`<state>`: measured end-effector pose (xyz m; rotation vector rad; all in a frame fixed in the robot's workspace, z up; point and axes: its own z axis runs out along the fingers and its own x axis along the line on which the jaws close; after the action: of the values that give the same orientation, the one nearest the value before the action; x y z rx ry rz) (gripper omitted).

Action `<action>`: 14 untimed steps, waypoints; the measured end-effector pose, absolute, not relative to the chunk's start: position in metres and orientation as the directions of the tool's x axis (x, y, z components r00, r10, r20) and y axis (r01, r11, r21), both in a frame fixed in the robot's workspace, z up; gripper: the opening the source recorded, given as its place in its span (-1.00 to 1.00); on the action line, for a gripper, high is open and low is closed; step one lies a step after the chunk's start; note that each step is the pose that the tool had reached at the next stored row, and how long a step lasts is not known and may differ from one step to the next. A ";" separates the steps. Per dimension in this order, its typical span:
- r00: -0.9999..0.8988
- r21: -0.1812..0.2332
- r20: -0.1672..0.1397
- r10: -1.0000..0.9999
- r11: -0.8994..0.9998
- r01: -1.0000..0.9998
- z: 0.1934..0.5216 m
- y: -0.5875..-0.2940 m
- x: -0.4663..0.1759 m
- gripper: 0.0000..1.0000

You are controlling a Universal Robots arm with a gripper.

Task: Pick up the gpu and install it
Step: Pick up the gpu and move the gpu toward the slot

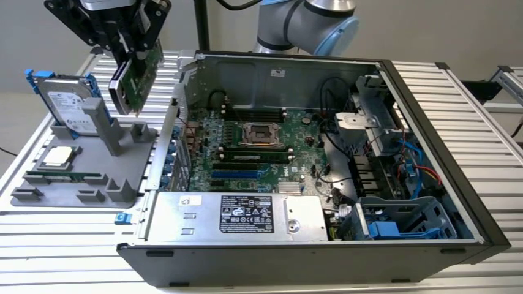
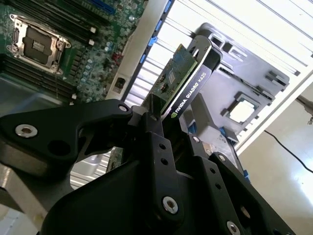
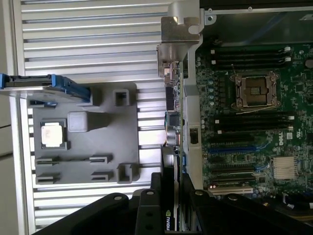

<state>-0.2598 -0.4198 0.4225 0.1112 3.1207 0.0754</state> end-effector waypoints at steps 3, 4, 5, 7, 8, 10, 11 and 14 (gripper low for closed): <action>-0.997 0.049 -0.016 0.072 0.996 0.071 0.423 -0.420 -0.258 -1.00; -0.997 0.049 -0.016 0.071 0.996 0.071 0.422 -0.420 -0.258 -1.00; -0.997 0.049 -0.016 0.072 0.996 0.071 0.422 -0.420 -0.257 -1.00; -0.997 0.049 -0.016 0.072 0.996 0.071 0.423 -0.420 -0.256 -1.00; -0.997 0.049 -0.016 0.072 0.996 0.071 0.423 -0.420 -0.256 -1.00; -0.997 0.049 -0.016 0.072 0.996 0.071 0.423 -0.420 -0.255 -1.00; -0.997 0.049 -0.016 0.072 0.996 0.071 0.423 -0.420 -0.254 -1.00; -0.997 0.049 -0.016 0.072 0.996 0.071 0.422 -0.420 -0.252 -1.00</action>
<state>-0.2521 -0.4198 0.4225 0.1111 3.1207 0.0755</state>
